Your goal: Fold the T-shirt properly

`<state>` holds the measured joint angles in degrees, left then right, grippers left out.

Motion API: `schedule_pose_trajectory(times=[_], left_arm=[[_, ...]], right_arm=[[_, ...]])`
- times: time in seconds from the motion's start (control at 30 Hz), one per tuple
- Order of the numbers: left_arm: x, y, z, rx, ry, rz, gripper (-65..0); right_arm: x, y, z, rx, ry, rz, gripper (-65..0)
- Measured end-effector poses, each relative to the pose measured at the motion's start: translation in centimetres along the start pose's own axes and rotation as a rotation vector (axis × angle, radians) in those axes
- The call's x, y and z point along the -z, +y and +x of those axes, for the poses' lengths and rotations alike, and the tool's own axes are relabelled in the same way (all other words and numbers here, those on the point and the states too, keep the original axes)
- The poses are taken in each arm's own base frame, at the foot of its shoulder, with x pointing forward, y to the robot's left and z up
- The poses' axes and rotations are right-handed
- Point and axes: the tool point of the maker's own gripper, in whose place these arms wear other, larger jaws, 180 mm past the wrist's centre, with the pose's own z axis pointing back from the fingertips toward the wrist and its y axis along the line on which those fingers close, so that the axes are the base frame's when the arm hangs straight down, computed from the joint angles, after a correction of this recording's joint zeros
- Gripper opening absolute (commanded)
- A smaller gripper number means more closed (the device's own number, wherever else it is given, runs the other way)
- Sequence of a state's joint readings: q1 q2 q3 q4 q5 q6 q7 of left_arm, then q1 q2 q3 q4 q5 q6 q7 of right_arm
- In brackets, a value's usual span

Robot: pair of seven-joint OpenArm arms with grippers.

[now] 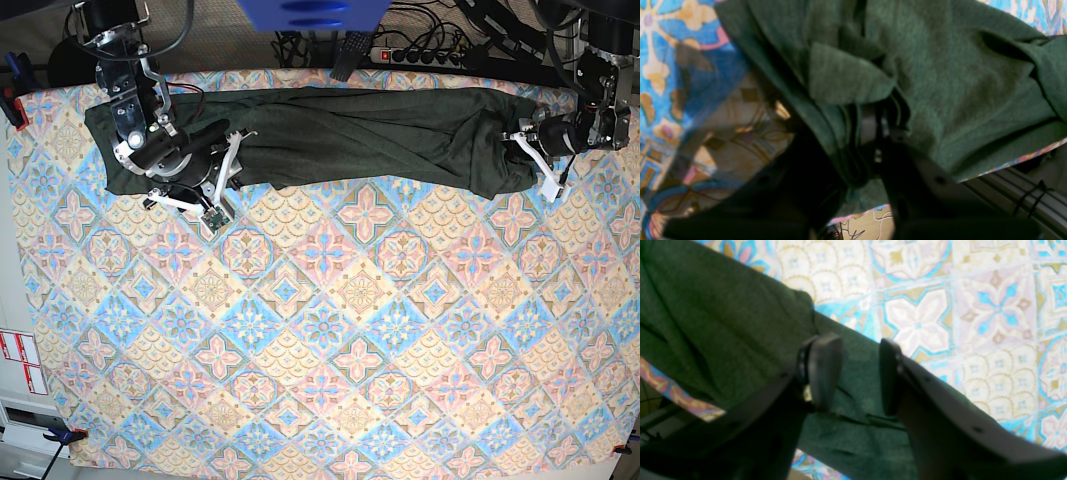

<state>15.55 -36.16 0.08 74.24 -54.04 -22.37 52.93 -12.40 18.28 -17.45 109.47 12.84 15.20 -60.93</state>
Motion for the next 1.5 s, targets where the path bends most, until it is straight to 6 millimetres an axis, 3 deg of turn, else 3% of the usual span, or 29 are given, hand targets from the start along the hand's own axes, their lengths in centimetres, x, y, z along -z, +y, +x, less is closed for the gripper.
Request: schedule_pose_trajectory(times=[0.27,0.53,0.77,1.0,1.2,1.5], left_arm=[[-0.9,1.0,2.3,-0.037,-0.086,0.017,-65.0],[-4.9,6.9,4.9,-0.005,-0.167,0.238,-65.0],[-7.4,8.9,7.9,0.021,-0.258,0.314,-65.0],[-10.1,11.2,9.0,0.031,-0.293,0.396,-65.0],[-9.8,9.7,8.9,0.054,-0.299,0.380,-65.0],[-7.2,-0.1,6.6,0.151,-0.283,0.223,-65.0]], right_arm=[[0.0,0.1,-0.1,0.000,0.002,0.002,-44.0],[0.0,0.0,-0.1,-0.001,0.003,0.000,-44.0],[0.0,0.0,-0.1,-0.001,0.003,-0.001,-44.0],[0.0,0.0,-0.1,-0.001,0.003,0.000,-44.0],[0.0,0.0,-0.1,-0.001,0.000,0.000,-44.0],[-0.1,-0.1,-0.1,0.000,-0.001,-0.003,-44.0]])
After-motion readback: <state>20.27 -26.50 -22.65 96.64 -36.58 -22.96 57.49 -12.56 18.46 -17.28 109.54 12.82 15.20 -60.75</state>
